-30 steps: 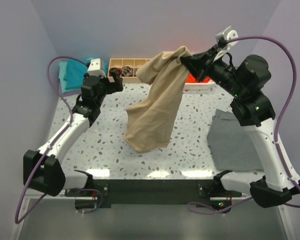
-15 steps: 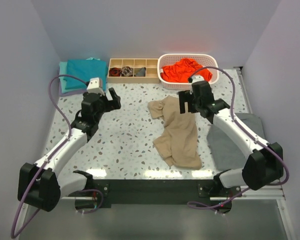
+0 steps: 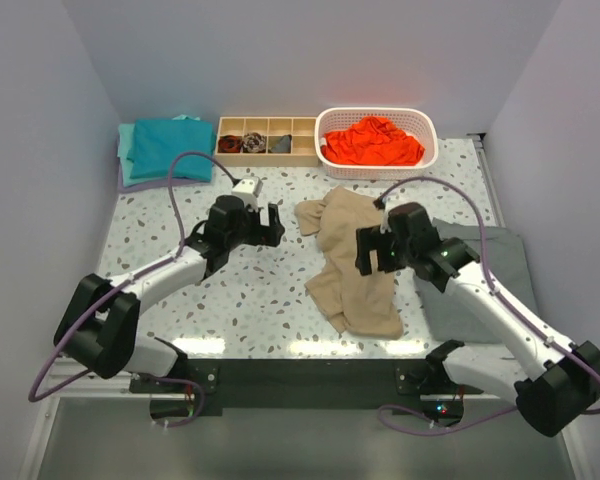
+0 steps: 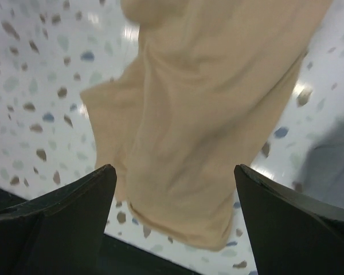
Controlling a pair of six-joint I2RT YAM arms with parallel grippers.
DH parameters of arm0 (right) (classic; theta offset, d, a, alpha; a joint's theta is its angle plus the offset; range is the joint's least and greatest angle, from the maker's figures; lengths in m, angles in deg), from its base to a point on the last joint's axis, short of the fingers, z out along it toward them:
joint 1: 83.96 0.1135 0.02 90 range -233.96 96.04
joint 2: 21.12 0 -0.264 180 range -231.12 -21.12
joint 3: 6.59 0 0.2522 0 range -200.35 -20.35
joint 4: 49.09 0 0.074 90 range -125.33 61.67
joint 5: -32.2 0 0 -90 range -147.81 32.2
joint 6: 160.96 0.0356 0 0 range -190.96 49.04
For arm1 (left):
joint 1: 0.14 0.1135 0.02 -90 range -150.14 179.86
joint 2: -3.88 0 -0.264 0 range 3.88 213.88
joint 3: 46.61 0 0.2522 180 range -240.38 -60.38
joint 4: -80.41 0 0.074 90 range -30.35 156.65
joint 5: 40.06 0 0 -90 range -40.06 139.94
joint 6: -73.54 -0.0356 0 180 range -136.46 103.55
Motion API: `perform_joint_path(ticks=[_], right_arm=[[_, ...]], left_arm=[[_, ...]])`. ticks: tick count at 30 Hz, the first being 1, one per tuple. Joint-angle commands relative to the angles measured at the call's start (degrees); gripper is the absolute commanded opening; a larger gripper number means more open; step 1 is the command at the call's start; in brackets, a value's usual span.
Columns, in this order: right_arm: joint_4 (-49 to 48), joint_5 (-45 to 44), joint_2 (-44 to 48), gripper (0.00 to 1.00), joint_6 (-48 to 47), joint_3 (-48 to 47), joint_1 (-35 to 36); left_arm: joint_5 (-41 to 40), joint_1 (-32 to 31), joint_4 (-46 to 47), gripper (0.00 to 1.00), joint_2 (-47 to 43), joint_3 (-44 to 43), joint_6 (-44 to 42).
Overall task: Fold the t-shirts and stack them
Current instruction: Flatten the tshirt out
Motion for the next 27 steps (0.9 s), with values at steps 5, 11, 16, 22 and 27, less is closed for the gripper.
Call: perform_joint_path(ticks=[5,11,16,22,27], right_arm=[[6.5,-1.9,4.1,0.82,9.8,9.9,15.1],[5.1,-14.5,-3.3,0.8,14.8,8.5,28.4],[9.0,-26.2,-12.8,0.79,22.3,5.2,35.7],[6.7,-31.7,-15.2,0.77,25.1,7.3,37.9],[5.6,-32.7,-17.5,0.73,26.0,8.5,38.0]], left_arm=[[-1.4,-2.7,3.7,1.0,1.7,-0.8,-0.1],[-2.6,-3.6,3.8,1.0,2.9,-1.7,0.6],[-3.3,-4.1,3.2,1.0,2.7,-1.3,0.7],[-4.5,-4.1,3.4,1.0,2.2,-0.9,0.5],[-4.6,-4.1,3.5,1.0,3.0,-1.0,0.4]])
